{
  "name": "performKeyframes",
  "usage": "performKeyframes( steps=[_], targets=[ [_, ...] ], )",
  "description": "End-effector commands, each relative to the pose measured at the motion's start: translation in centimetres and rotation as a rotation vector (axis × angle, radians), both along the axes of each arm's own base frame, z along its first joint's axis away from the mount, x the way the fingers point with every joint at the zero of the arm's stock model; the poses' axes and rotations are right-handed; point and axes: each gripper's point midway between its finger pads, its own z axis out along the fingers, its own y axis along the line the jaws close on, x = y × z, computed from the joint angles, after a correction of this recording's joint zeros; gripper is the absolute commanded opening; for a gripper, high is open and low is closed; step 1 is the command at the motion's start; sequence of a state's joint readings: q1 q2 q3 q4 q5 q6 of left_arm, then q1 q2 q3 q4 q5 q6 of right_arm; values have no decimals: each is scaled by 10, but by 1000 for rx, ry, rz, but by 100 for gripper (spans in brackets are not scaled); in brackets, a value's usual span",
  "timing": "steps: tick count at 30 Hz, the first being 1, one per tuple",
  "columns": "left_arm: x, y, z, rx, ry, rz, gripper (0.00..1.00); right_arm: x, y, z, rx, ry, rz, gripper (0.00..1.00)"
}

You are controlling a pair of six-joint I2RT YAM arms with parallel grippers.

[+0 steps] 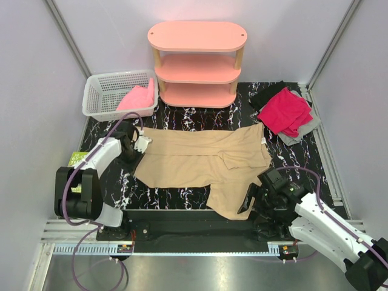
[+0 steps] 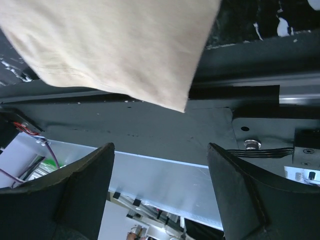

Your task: Fold and stack the t-shirts

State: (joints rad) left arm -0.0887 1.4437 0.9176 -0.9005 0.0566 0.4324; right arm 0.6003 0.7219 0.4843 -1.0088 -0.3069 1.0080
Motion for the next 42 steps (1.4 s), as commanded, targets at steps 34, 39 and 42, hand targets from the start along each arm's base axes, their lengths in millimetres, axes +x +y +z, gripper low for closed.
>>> performKeyframes(
  steps=[34,39,42],
  targets=[
    [18,7,-3,-49,-84,68,36,38,6,-46,-156,-7,-51,22],
    [6,6,-2,-53,-86,63,47,40,8,-42,-151,-16,-38,22],
    [-5,10,-9,-34,-64,59,50,42,10,-39,-148,-26,-28,22]
  ],
)
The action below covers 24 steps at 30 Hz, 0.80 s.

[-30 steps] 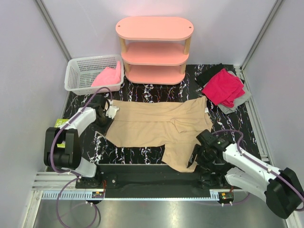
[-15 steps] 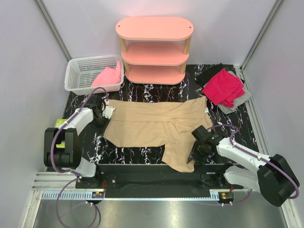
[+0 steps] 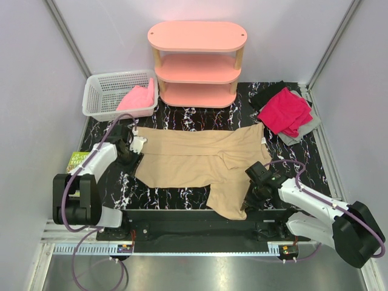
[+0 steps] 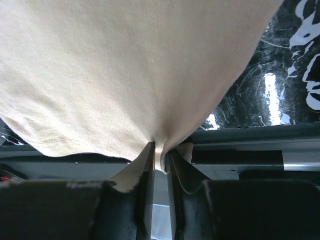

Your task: Fold and stack the t-shirts

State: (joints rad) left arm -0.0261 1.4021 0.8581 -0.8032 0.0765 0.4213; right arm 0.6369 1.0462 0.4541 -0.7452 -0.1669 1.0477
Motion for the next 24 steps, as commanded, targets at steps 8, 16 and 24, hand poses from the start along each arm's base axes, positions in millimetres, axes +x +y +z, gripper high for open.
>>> performKeyframes(
  steps=[8,16,24],
  targets=[
    [-17,3,-18,13,31,4,52,10,10,13,31,-50,14,21],
    [15,-5,-8,-14,2,17,53,11,13,18,50,-64,14,21],
    [14,-5,-19,0,31,15,54,13,16,22,59,-74,26,21]
  ],
)
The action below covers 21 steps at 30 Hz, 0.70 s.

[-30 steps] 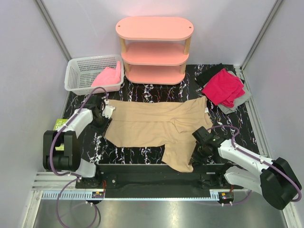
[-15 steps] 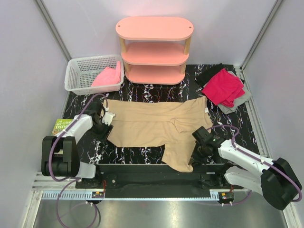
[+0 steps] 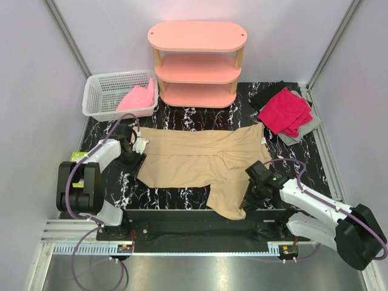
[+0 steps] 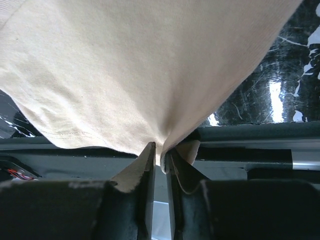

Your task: Fold and stack the t-shirts

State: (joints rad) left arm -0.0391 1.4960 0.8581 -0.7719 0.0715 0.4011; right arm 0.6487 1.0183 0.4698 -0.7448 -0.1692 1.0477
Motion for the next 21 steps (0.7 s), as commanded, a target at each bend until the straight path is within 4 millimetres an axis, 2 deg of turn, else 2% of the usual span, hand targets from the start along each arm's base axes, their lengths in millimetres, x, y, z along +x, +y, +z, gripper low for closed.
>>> performKeyframes(
  steps=[1,7,10,11,17,18,21],
  targets=[
    [14,-2,-2,-1,-24,9,54,10,11,13,33,-43,14,20],
    [18,4,-15,32,-5,15,49,13,14,16,39,-51,24,18],
    [22,4,-19,33,3,21,36,16,16,19,42,-65,33,17],
    [23,4,-20,33,4,22,28,17,16,20,41,-66,37,16],
    [26,6,-20,46,-2,25,9,19,15,26,32,-83,42,14],
    [26,7,-19,49,-4,24,2,19,14,26,29,-84,43,14],
    [23,7,-16,50,-15,23,0,19,13,31,29,-89,40,13]
  ],
)
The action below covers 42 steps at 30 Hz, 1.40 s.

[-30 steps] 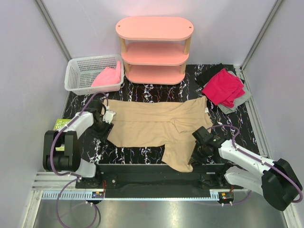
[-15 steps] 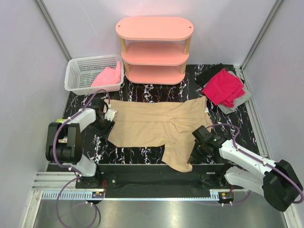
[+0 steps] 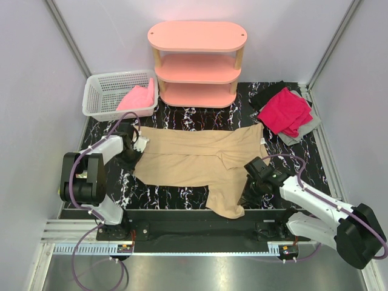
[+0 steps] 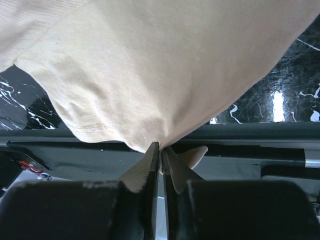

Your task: Fold and stack the t-shirts

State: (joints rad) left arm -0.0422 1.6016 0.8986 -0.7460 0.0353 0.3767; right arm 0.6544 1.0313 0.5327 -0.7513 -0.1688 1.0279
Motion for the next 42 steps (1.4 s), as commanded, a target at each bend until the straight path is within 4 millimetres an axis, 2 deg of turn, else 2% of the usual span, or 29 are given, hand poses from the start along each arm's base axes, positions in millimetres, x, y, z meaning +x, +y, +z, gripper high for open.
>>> performKeyframes(
  steps=[1,6,8,15,26,29,31,37,42],
  targets=[
    [12,3,-1,15,-59,-6,0,7,2,16,3,-53,15,13],
    [-1,1,15,1,-63,-27,0,3,-1,36,11,-62,17,10],
    [-7,1,21,0,-65,-41,0,3,0,50,34,-85,18,10],
    [-32,0,46,-15,-83,-73,0,-21,-13,72,39,-56,33,9],
    [-63,5,55,1,-33,-134,0,-46,-29,108,66,-54,31,9],
    [-69,7,58,9,-24,-150,1,-48,-33,119,64,-74,25,9],
    [-67,8,61,19,-32,-152,2,-42,-33,125,60,-97,10,9],
    [-34,8,77,24,-59,-149,2,-2,-26,139,2,-210,-5,10],
    [12,11,88,54,-62,-160,2,45,-23,160,-81,-346,-19,12]
  ],
)
